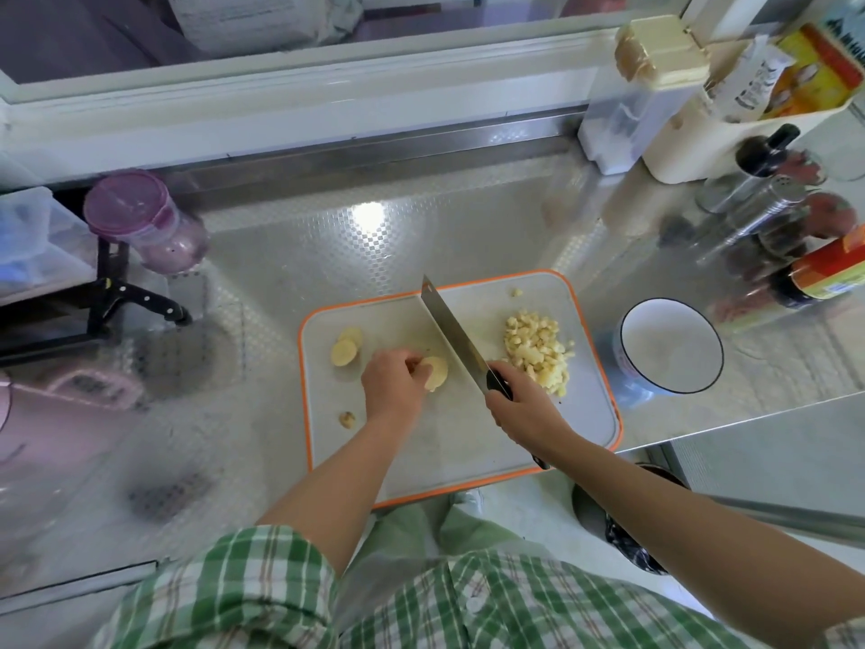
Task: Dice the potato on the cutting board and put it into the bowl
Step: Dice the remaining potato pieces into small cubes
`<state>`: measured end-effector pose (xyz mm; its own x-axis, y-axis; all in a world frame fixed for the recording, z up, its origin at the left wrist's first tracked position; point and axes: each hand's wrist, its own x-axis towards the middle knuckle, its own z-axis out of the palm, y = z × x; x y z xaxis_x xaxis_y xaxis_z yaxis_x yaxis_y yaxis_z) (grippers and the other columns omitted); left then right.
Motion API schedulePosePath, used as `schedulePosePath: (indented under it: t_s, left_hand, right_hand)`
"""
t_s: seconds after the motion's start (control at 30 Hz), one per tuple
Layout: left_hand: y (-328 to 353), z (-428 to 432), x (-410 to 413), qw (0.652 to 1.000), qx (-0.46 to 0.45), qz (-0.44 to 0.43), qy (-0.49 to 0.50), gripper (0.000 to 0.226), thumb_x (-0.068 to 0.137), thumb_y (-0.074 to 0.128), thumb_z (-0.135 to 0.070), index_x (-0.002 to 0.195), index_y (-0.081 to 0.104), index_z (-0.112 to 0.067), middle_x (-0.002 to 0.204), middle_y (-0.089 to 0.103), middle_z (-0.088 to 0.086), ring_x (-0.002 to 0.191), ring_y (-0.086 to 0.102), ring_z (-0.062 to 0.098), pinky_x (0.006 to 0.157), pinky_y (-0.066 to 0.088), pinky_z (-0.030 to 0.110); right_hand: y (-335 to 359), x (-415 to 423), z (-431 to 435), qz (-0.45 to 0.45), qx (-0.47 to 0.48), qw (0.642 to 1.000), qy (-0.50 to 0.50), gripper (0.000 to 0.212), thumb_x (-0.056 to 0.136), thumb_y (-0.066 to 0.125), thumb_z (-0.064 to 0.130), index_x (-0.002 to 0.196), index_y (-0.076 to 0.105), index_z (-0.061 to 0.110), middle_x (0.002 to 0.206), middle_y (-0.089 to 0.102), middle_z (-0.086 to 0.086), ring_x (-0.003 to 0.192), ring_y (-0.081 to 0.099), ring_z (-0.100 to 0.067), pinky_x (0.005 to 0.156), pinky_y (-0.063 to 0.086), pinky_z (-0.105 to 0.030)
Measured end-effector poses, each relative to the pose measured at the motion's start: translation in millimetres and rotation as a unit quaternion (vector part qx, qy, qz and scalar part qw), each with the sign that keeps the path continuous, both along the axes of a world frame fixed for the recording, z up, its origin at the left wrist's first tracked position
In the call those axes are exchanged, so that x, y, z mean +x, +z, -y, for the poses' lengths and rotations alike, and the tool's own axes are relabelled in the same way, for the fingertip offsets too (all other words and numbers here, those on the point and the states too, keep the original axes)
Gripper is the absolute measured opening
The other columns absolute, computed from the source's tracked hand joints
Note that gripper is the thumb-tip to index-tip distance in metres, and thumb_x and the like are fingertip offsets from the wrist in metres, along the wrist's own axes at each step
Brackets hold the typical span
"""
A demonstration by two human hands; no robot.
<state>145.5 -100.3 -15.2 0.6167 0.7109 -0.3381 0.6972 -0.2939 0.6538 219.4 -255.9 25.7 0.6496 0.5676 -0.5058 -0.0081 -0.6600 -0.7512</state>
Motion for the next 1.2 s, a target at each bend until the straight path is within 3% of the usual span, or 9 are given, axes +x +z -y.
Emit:
schedulePosePath:
  t_s: [0.17,0.57,0.7,0.8,0.9,1.03,1.2]
  left_hand:
    - [5,2,-2,0.999,0.014,-0.042,-0.022,0.028,0.072,0.080,-0.017,0.097,0.069,-0.015,0.095,0.069,0.005,0.091,0.063,0.024,0.079,0.045,0.028]
    - [-1,12,4,0.998,0.001,-0.058,0.018,0.025,0.078,0.075,-0.022,0.100,0.063,-0.017,0.105,0.063,0.006,0.097,0.058,0.026,0.084,0.046,0.034]
    - [-1,9,2,0.998,0.022,-0.057,0.005,0.017,0.083,0.069,-0.020,0.100,0.065,-0.018,0.102,0.064,0.006,0.095,0.060,0.025,0.084,0.047,0.034]
    - [-2,6,2,0.998,0.029,-0.059,0.005,0.014,0.083,0.069,-0.020,0.096,0.067,-0.018,0.098,0.068,0.005,0.095,0.062,0.025,0.082,0.045,0.032]
    - [-2,4,3,0.998,0.021,-0.067,0.007,0.015,0.084,0.071,-0.022,0.097,0.067,-0.017,0.098,0.069,0.004,0.096,0.061,0.024,0.083,0.045,0.033]
    - [-3,5,5,0.996,-0.001,-0.081,0.028,0.012,0.084,0.071,-0.025,0.090,0.066,-0.017,0.095,0.069,0.002,0.095,0.061,0.024,0.079,0.044,0.030]
    - [0,5,3,0.996,-0.002,-0.090,0.029,0.023,0.086,0.068,-0.037,0.092,0.069,-0.015,0.095,0.071,0.003,0.095,0.063,0.024,0.074,0.039,0.026]
  right_hand:
    - [-1,-3,0,-0.001,0.003,1.000,0.011,0.033,0.090,0.045,0.006,0.113,0.054,0.028,0.071,0.052,0.004,0.057,0.048,-0.008,0.046,0.039,-0.014]
    - [-1,-14,-1,-0.050,0.000,0.999,-0.003,0.030,0.090,0.042,0.006,0.112,0.054,0.022,0.066,0.049,0.001,0.050,0.045,-0.009,0.044,0.037,-0.020]
    - [3,-16,1,-0.044,0.000,0.999,-0.022,0.015,0.093,0.044,0.012,0.104,0.052,0.019,0.063,0.055,-0.010,0.038,0.046,-0.005,0.040,0.041,-0.023]
    - [2,-23,8,-0.040,0.010,0.998,-0.044,0.007,0.097,0.044,0.019,0.099,0.050,0.017,0.060,0.057,-0.018,0.037,0.050,-0.013,0.040,0.044,-0.028]
    - [1,-27,11,-0.047,0.002,0.997,-0.057,0.012,0.097,0.042,0.020,0.096,0.045,0.009,0.060,0.061,-0.021,0.039,0.052,-0.025,0.043,0.046,-0.035]
    - [2,-33,8,-0.043,-0.005,0.999,-0.017,0.010,0.098,0.043,0.021,0.098,0.045,0.012,0.061,0.059,-0.025,0.035,0.048,-0.015,0.038,0.043,-0.029]
    - [1,-31,2,0.010,-0.021,1.000,0.014,0.009,0.097,0.043,0.023,0.089,0.043,0.021,0.058,0.057,-0.011,0.036,0.048,-0.008,0.039,0.044,-0.028]
